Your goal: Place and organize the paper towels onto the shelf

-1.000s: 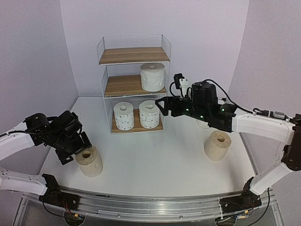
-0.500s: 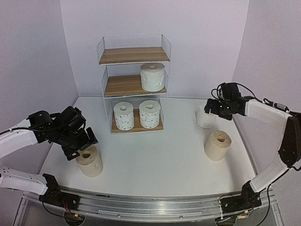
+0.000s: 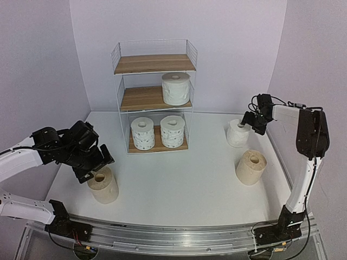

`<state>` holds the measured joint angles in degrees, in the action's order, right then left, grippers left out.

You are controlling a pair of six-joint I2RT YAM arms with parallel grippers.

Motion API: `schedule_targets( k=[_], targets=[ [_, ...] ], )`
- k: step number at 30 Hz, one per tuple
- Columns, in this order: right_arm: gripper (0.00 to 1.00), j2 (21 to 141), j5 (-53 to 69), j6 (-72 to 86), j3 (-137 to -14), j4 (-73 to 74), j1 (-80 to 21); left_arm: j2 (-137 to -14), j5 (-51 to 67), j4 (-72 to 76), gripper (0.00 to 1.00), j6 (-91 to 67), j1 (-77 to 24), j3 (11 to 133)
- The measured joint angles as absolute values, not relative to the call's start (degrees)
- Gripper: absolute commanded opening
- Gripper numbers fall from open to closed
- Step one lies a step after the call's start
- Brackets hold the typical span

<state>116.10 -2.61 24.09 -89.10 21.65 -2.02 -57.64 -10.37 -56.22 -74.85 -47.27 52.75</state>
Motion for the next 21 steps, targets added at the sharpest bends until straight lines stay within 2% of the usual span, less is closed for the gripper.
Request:
schedule_targets(
  k=[4,7,12,17,19,21],
  targets=[
    [0.65,117.23,0.03,24.2,-90.39,21.39,-2.02,-57.01,-10.19,-55.66,1.0,-74.87,-47.27,52.75],
    [0.58,117.23,1.63,24.08,-90.26,21.08,-2.02,-56.88,-10.13,-55.13,1.0,-74.85,-47.27,52.75],
    [0.55,116.82,3.22,24.01,-88.58,18.94,-2.01,-56.9,-10.13,-54.67,1.0,-74.61,-47.27,52.75],
    [0.46,116.11,3.9,23.05,-86.9,19.31,-1.97,-57.29,-10.11,-53.07,1.0,-73.24,-47.27,52.79],
    [0.39,116.08,4.11,22.91,-86.8,19.35,-1.92,-57.78,-10.11,-52.52,1.0,-72.55,-47.27,52.85],
    [0.28,115.97,4.12,22.72,-86.8,19.47,-1.91,-58.49,-10.1,-52.27,1.0,-71.69,-47.27,53.17]
  ],
)
